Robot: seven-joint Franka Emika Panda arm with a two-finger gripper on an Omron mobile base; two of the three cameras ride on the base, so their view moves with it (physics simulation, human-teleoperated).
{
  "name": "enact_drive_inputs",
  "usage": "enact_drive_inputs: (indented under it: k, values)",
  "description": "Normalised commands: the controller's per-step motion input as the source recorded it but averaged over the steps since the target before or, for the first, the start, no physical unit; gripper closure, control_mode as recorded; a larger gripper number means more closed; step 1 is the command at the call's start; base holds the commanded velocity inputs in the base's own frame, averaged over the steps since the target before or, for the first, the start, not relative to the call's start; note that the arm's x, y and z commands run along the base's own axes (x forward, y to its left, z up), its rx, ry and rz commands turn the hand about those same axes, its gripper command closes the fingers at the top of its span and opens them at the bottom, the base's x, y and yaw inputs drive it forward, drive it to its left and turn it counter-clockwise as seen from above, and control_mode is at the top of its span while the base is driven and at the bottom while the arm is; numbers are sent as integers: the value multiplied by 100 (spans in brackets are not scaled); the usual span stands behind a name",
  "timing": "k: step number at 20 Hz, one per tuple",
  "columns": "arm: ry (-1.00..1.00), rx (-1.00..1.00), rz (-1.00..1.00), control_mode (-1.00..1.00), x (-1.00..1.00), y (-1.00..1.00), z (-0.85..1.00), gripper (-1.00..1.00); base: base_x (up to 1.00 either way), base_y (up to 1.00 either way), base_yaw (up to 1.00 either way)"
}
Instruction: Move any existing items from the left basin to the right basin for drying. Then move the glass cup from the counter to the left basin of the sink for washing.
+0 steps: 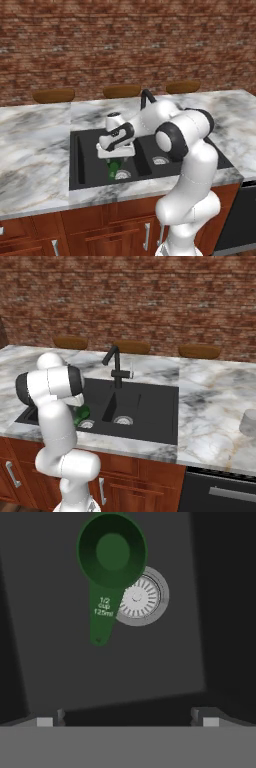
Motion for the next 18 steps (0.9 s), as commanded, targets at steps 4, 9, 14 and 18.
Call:
enact_drive_inputs:
  k: [4,9,14,18]
  values:
    - [0,-1,0,-100,20,3,-21,-100,0,0,0]
    - [0,0,0,-100,20,1,-19,-100,0,0,0]
    - [0,0,0,-100,26,0,-14,-100,0,0,0]
    - [0,0,0,-100,23,0,-17,-100,0,0,0]
